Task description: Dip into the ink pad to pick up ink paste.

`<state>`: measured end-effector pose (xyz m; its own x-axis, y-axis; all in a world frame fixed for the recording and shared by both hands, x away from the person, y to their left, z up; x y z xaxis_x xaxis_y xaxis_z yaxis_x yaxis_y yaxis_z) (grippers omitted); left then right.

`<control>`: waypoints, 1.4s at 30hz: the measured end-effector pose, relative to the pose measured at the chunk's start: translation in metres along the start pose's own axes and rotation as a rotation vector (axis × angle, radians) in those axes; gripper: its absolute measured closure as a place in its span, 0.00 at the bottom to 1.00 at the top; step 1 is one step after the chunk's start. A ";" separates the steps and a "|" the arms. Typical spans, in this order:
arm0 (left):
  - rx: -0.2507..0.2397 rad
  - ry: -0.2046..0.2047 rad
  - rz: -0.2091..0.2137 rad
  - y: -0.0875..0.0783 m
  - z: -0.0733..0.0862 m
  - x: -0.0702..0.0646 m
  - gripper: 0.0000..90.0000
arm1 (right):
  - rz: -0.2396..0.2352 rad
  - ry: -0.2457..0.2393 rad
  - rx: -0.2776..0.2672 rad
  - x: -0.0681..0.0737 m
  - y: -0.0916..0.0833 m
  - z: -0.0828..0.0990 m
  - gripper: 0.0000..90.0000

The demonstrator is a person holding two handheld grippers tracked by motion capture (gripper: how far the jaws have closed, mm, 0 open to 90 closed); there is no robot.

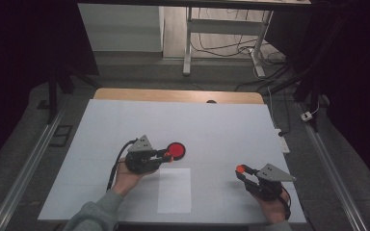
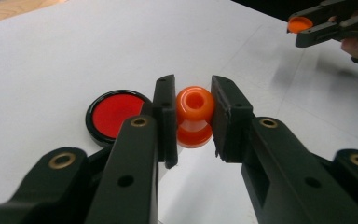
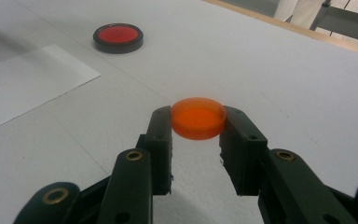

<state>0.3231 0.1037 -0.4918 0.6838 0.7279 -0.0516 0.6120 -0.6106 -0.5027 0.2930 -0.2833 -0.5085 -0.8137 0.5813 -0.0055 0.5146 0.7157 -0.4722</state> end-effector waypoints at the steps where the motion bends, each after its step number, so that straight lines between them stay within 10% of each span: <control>1: 0.001 0.001 -0.002 0.001 0.000 0.001 0.81 | 0.000 0.001 -0.001 0.000 0.000 0.000 0.71; 42: 0.060 -0.045 -0.069 0.060 -0.010 0.026 0.81 | -0.004 0.005 -0.007 -0.003 0.001 0.001 0.71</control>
<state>0.3813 0.0832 -0.5145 0.6213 0.7818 -0.0534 0.6313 -0.5397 -0.5569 0.2955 -0.2843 -0.5102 -0.8145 0.5801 0.0007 0.5130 0.7209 -0.4659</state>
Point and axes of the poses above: each handheld gripper's, and its own axes: y roughly forward along the jaws, z roughly out of its underside, x roughly to its left, the point moved 2 cm from there along y, roughly forward along the jaws, and after that the axes turned 12 degrees about -z, right-handed, at the moved point
